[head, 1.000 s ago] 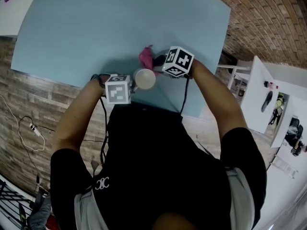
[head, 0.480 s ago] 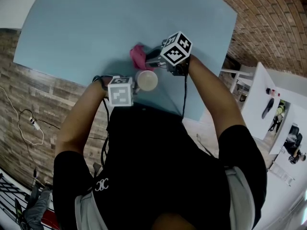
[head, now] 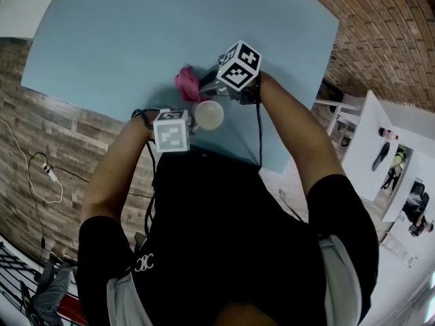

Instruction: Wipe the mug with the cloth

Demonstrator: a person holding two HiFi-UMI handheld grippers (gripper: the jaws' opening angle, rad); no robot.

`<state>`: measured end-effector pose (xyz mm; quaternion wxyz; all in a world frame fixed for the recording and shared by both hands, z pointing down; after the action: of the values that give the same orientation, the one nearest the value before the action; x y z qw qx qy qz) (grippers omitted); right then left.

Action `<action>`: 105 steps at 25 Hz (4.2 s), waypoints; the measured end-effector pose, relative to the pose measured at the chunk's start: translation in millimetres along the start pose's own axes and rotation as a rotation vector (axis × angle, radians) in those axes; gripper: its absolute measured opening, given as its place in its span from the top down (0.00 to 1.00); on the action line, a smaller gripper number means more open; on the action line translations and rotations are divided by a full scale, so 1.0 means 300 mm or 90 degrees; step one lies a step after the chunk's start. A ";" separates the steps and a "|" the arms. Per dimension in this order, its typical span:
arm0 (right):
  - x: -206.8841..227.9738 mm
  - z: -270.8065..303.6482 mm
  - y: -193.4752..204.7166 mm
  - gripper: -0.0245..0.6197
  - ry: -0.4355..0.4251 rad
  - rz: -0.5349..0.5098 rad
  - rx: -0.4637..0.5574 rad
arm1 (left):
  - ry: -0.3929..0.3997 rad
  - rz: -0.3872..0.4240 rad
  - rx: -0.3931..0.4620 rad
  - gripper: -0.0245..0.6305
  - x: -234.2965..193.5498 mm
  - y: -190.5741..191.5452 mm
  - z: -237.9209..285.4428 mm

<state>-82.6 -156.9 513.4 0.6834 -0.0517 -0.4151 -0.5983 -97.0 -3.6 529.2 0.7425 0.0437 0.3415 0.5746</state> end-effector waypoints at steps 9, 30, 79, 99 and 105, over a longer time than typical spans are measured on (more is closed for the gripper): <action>0.020 -0.101 0.127 0.90 0.048 0.051 0.046 | -0.009 -0.050 0.050 0.84 -0.007 0.018 0.000; -0.171 -0.133 0.386 0.90 0.135 0.048 0.102 | -0.051 -0.086 0.138 0.83 -0.014 0.009 0.010; -0.098 -0.073 0.447 0.90 0.354 0.062 0.102 | -0.211 -0.033 0.212 0.67 -0.165 0.086 -0.133; -0.087 -0.091 0.384 0.90 0.388 0.025 0.044 | -0.055 0.201 0.003 0.43 -0.319 -0.087 -0.136; -0.072 -0.096 0.343 0.90 0.368 -0.009 0.026 | -0.077 0.168 0.047 0.39 -0.302 -0.070 -0.131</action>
<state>21.8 -127.8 525.0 0.7699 0.1374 -0.2155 -0.5847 -111.3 -103.7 531.0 0.6774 0.1502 0.3083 0.6508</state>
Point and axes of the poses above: the fingertips, and each gripper's own axes: z forward along the fingers, x to its right, y out of its underside, the point moved 8 cm from there along -z, backward along the fingers, and after that the axes turned 8 degrees about y, right-handed, at the moved point
